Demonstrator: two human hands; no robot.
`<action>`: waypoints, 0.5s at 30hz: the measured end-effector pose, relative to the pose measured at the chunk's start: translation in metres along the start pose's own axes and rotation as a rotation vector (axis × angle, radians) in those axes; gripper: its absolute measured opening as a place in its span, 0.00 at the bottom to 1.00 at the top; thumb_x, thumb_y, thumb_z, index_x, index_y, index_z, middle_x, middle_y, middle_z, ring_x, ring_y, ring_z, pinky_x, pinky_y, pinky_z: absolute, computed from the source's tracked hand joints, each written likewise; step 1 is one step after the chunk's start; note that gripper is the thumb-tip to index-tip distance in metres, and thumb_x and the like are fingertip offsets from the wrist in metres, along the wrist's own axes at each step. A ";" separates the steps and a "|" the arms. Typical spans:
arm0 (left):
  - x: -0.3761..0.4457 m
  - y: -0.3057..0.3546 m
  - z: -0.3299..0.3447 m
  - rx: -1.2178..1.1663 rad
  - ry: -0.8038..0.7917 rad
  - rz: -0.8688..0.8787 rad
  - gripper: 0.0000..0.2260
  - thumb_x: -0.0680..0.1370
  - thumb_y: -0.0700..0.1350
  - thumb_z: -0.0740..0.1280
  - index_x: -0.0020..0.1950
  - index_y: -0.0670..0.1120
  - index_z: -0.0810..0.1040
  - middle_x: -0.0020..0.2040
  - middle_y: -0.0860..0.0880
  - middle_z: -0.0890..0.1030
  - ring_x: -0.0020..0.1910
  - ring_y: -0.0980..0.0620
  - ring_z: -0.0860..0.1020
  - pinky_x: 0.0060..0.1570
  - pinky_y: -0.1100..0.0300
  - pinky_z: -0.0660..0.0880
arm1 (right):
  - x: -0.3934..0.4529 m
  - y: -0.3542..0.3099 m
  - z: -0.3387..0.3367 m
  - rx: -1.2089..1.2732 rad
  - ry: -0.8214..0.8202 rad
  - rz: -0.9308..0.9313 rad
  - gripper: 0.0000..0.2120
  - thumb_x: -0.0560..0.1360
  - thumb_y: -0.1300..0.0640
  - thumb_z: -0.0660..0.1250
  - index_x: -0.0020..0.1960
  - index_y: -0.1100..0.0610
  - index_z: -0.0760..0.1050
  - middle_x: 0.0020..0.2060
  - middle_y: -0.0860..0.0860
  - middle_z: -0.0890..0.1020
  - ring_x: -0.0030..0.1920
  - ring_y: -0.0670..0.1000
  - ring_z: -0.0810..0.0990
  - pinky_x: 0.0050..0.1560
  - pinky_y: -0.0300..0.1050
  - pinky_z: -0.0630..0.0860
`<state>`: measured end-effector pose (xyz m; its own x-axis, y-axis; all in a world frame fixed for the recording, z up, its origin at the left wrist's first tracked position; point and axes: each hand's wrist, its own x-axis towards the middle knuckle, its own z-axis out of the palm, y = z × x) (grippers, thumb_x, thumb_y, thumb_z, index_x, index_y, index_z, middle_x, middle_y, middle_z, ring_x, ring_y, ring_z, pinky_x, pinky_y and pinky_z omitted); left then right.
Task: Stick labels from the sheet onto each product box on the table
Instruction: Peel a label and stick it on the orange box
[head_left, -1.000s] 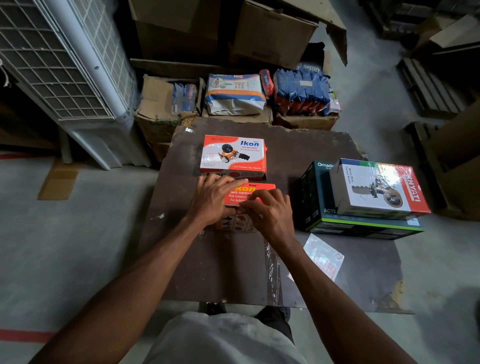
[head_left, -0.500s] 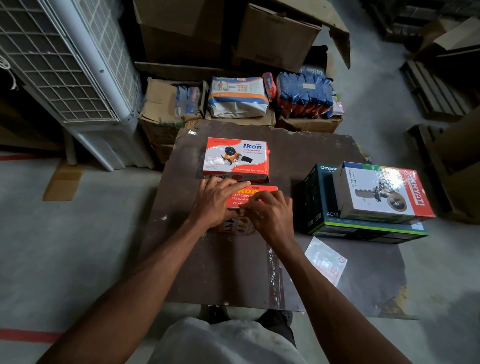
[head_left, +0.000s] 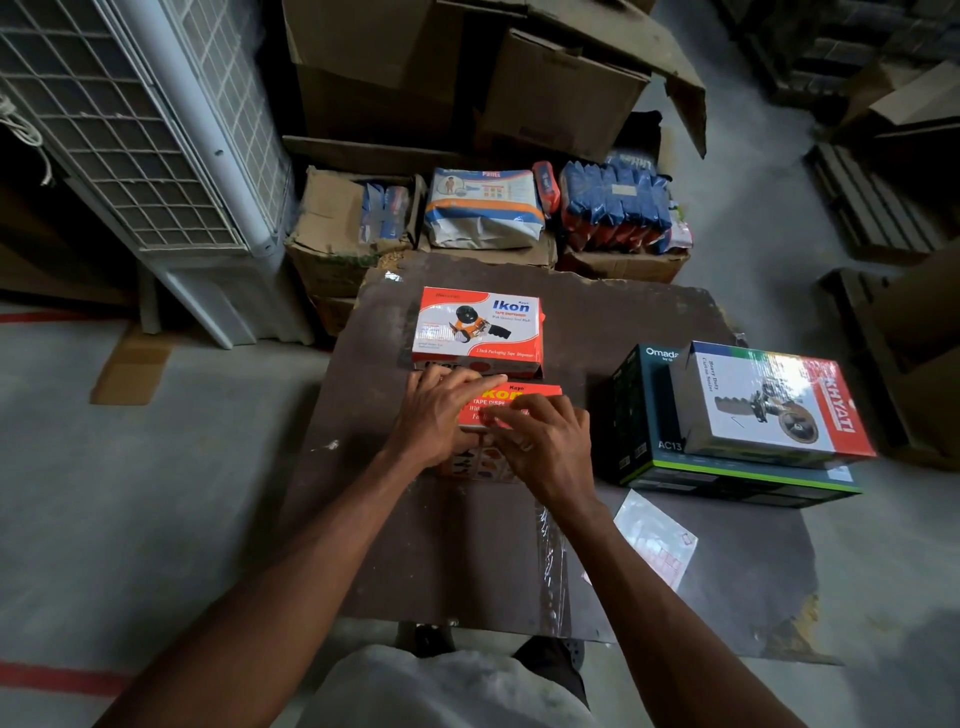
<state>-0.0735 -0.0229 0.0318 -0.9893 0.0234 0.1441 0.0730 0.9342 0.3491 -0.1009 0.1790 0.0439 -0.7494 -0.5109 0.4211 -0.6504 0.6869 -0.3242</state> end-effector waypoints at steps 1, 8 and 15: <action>-0.001 0.000 0.001 -0.011 0.001 0.002 0.39 0.72 0.61 0.76 0.79 0.64 0.61 0.67 0.56 0.74 0.64 0.51 0.68 0.58 0.55 0.61 | -0.001 -0.001 0.001 -0.021 -0.007 -0.027 0.13 0.73 0.45 0.75 0.58 0.40 0.84 0.53 0.43 0.81 0.54 0.53 0.77 0.47 0.47 0.64; -0.008 -0.003 0.006 -0.213 0.024 0.042 0.42 0.71 0.51 0.78 0.80 0.62 0.60 0.77 0.54 0.61 0.74 0.49 0.61 0.69 0.45 0.69 | -0.008 0.000 0.007 -0.062 0.007 -0.044 0.14 0.74 0.45 0.69 0.59 0.40 0.84 0.55 0.44 0.82 0.54 0.55 0.78 0.47 0.50 0.67; -0.035 -0.018 0.049 -0.813 0.096 -0.341 0.56 0.66 0.55 0.82 0.83 0.58 0.48 0.82 0.53 0.58 0.80 0.52 0.60 0.73 0.52 0.65 | 0.002 0.010 0.005 -0.002 0.083 0.100 0.12 0.75 0.47 0.71 0.58 0.40 0.85 0.54 0.44 0.82 0.55 0.55 0.76 0.47 0.52 0.67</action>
<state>-0.0464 -0.0233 -0.0253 -0.9613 -0.2743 -0.0234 -0.1203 0.3418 0.9321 -0.1096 0.1820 0.0374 -0.7979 -0.3947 0.4556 -0.5723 0.7333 -0.3670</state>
